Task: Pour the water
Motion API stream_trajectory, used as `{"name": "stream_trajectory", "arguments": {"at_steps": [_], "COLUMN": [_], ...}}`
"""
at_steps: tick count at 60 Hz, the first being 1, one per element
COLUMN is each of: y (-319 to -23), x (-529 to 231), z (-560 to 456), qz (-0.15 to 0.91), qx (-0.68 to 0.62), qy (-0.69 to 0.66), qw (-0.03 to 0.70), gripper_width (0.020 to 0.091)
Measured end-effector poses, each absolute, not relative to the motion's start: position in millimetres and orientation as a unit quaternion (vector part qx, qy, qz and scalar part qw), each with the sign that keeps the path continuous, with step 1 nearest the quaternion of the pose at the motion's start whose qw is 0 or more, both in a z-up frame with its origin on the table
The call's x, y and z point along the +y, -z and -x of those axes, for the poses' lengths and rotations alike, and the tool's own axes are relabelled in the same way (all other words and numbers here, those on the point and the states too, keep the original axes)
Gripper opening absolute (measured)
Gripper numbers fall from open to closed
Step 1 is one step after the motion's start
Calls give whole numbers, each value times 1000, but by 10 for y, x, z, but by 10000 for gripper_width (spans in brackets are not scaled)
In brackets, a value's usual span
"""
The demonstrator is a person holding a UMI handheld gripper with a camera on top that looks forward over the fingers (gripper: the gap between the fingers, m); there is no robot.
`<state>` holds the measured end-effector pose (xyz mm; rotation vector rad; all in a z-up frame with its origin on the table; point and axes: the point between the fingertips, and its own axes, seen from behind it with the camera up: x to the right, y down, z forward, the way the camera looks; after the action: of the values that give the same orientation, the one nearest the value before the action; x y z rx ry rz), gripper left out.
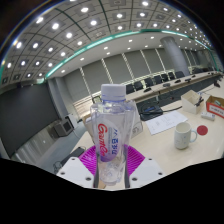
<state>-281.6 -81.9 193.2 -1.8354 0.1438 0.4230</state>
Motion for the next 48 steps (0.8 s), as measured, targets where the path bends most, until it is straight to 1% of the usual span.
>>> {"name": "stream_trajectory", "arguments": {"at_steps": [4, 10, 20, 28, 29, 31, 39, 41, 42, 48], "y": [-2165, -2365, -2423, -2282, -2300, -2214, -2084, -2001, -2025, -1955], "x": [-595, -282, 196, 473, 422, 530, 630, 677, 620, 666], "z": [2695, 2475, 1972, 1706, 1617, 1622, 1488, 1497, 1457, 1466], "qz": [768, 731, 620, 536, 526, 506, 422, 413, 409, 412], "qx": [108, 203, 367, 446, 455, 472, 524, 536, 538, 540], "qy": [-242, -348, -526, -610, -621, -633, -688, -690, -692, -691], "qw": [583, 550, 452, 377, 361, 345, 271, 258, 252, 248], "gripper_width": [348, 346, 346, 346, 345, 346, 346, 346, 344, 347]}}
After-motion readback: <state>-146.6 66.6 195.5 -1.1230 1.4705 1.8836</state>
